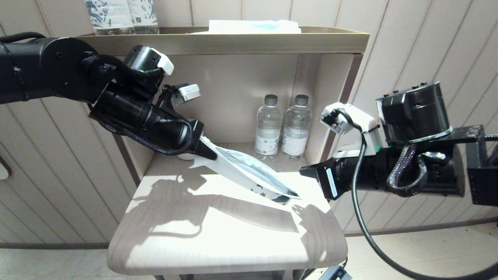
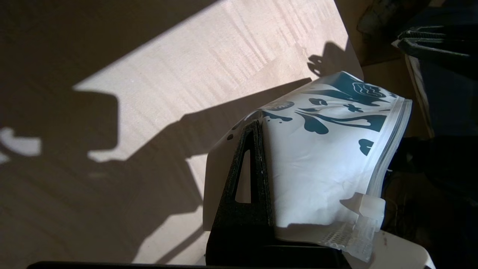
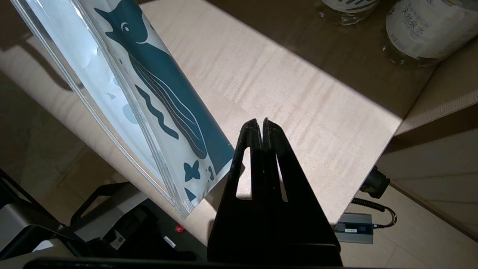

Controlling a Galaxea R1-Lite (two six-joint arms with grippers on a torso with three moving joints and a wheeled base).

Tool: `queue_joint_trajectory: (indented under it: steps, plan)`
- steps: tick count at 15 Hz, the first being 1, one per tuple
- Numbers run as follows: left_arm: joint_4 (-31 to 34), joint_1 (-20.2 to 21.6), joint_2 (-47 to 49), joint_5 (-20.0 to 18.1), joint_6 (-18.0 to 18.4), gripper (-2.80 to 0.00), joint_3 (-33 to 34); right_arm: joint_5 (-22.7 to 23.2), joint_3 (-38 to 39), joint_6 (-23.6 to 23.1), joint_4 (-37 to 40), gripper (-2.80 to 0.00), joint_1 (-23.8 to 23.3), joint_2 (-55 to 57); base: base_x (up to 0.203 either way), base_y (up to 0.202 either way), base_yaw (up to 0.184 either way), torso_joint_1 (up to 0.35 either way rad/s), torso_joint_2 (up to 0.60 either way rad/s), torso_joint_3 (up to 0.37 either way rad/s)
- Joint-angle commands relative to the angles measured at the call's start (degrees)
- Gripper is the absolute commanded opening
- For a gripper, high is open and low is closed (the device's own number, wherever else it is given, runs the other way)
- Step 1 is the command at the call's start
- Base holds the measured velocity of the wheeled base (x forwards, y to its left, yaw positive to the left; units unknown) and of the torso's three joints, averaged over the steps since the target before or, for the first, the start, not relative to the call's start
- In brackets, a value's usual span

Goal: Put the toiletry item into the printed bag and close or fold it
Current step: Hand it to the other hand

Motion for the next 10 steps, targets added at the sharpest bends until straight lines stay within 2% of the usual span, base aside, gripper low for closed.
queue_joint_trajectory:
  steps: [1, 3, 4, 5, 6, 7, 8, 10]
  plan:
    - [0.25, 0.00, 0.08, -0.15, -0.04, -2.80, 0.04, 0.22, -0.04, -0.01, 0.05, -2.80, 0.26, 0.90, 0.000, 0.000, 0.000, 0.000, 0.00, 0.000]
    - [0.25, -0.09, 0.34, -0.15, -0.04, -2.80, 0.04, 0.22, -0.03, 0.00, 0.05, -2.80, -0.04, 0.25, 0.000, 0.000, 0.000, 0.000, 0.00, 0.000]
    - [0.25, 0.00, 0.43, -0.15, -0.04, -2.80, 0.04, 0.22, 0.12, -0.08, 0.02, -1.27, -0.18, -0.09, 0.000, 0.000, 0.000, 0.000, 0.00, 0.000]
    - [0.25, -0.09, 0.52, -0.15, -0.04, -2.80, 0.04, 0.22, -0.07, -0.08, -0.04, 0.00, -0.27, -0.43, 0.000, 0.000, 0.000, 0.000, 0.00, 0.000]
    - [0.25, -0.09, 0.52, -0.15, -0.04, -2.80, 0.04, 0.31, -0.06, -0.17, -0.04, 0.00, -0.27, -0.68, 0.000, 0.000, 0.000, 0.000, 0.00, 0.000]
    - [0.25, -0.09, 0.61, -0.15, -0.04, -2.80, 0.04, 0.40, 0.12, -0.25, -0.04, -1.55, -0.27, -0.85, 0.000, 0.000, 0.000, 0.000, 0.00, 0.000]
    - [0.25, -0.09, 0.61, -0.15, -0.04, -2.80, 0.04, 0.46, 0.12, -0.25, -0.04, -2.80, -0.27, -0.85, 0.000, 0.000, 0.000, 0.000, 0.00, 0.000]
    - [0.25, -0.09, 0.70, -0.15, 0.00, -2.80, 0.19, 0.49, 0.20, -0.34, -0.04, -2.80, -0.27, -0.76, 0.000, 0.000, 0.000, 0.000, 0.00, 0.000]
